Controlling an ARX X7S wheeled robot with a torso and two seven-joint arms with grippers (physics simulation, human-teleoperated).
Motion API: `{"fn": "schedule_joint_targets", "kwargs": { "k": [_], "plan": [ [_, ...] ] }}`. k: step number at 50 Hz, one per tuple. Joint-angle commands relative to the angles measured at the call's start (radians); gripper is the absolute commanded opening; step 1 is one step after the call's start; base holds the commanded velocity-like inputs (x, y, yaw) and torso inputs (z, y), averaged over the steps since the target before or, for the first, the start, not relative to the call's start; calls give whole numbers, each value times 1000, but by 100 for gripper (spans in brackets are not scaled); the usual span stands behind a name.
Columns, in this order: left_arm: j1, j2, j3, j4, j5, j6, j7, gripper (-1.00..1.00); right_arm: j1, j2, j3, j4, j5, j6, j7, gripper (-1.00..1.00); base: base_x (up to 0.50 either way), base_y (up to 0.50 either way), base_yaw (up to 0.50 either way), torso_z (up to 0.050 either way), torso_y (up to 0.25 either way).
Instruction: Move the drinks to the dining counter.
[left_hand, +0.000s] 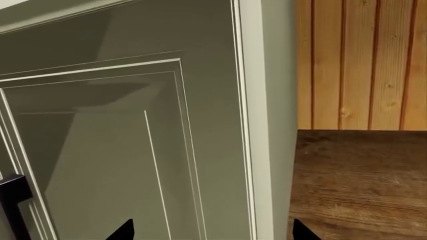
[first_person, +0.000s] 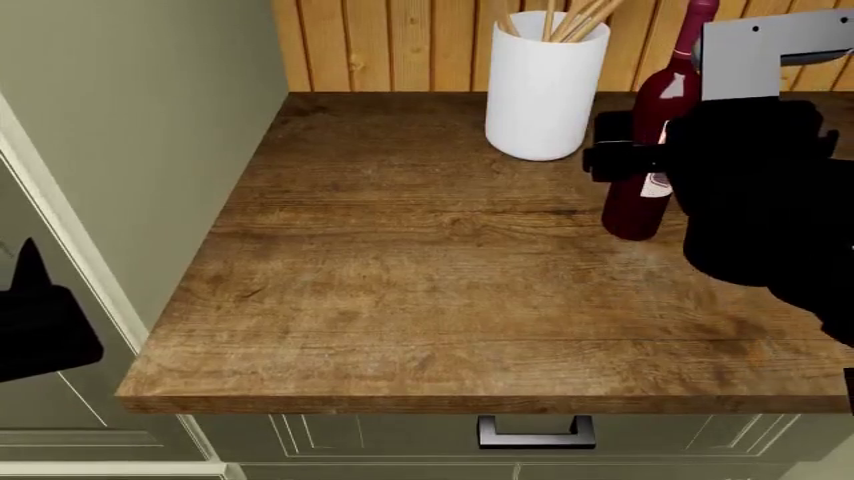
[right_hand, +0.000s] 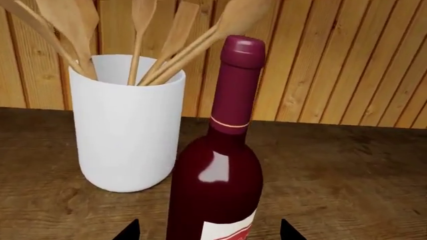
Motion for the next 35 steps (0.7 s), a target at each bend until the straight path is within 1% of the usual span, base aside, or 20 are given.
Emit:
{"fn": "schedule_joint_targets", "kwargs": {
  "k": [1,7,16,22,26,31,32,35],
  "plan": [
    [-25,-10,29,-3,-2,11,-5,100,27,-21,-31,97,-56,-24,-55,100,0,0,0,0,0],
    [-23,-11,31,-6,3,9,0,100,48,-41,-61,154,-93,-37,-93,100,0,0,0,0,0],
    [-21,-8,37,-7,11,8,1,100,66,-81,-107,277,-158,-100,-200,100,0,0,0,0,0],
    [-5,1,29,-9,22,0,7,100,58,-87,-105,359,-184,-136,-218,100,0,0,0,0,0],
    [-21,-4,52,-9,22,7,0,100,64,-96,-113,382,-195,-143,-227,100,0,0,0,0,0],
    [-17,-4,49,-6,21,9,0,100,70,-100,-121,392,-203,-143,-231,100,0,0,0,0,0],
    [-12,-4,41,-5,20,9,1,100,71,-99,-121,393,-202,-139,-228,-100,0,0,0,0,0],
    [0,-3,23,-5,20,7,7,100,65,-92,-115,373,-192,-137,-231,-100,0,0,0,0,0]
  ]
}}
